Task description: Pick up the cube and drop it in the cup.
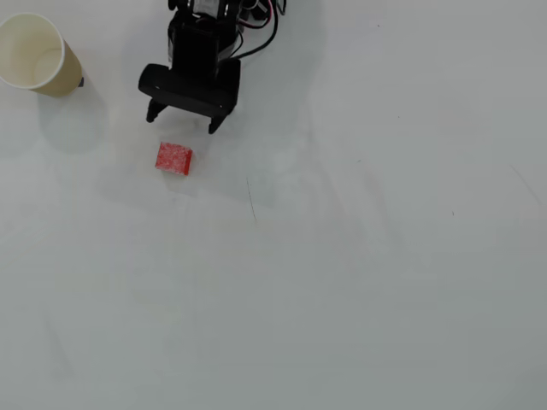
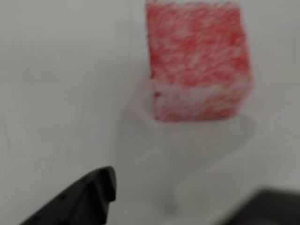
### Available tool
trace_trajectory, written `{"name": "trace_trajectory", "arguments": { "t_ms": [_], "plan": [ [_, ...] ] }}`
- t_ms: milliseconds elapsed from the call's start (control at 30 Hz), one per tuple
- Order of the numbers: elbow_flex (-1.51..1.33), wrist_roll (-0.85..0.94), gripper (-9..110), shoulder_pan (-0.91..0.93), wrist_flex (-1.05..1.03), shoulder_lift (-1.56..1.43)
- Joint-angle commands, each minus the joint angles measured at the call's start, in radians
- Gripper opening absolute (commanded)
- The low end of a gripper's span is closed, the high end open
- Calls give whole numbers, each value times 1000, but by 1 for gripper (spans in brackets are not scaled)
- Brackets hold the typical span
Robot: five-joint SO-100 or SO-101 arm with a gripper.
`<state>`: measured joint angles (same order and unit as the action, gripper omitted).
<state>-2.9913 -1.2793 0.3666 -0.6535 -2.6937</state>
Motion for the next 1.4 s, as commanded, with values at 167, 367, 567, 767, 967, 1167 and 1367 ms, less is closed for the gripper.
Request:
{"name": "trace_trajectory", "arguments": {
  "t_ms": [167, 367, 567, 767, 967, 1167, 1367],
  "plan": [
    [233, -14, 37, -17, 126, 178],
    [282, -14, 37, -23, 161, 262],
    [328, -14, 37, -15, 198, 344],
    [382, -74, 36, -6, 249, 423],
    [388, -155, 36, 9, 296, 482],
    [383, -184, 36, 29, 357, 534],
    [388, -184, 36, 40, 382, 578]
  ]
}}
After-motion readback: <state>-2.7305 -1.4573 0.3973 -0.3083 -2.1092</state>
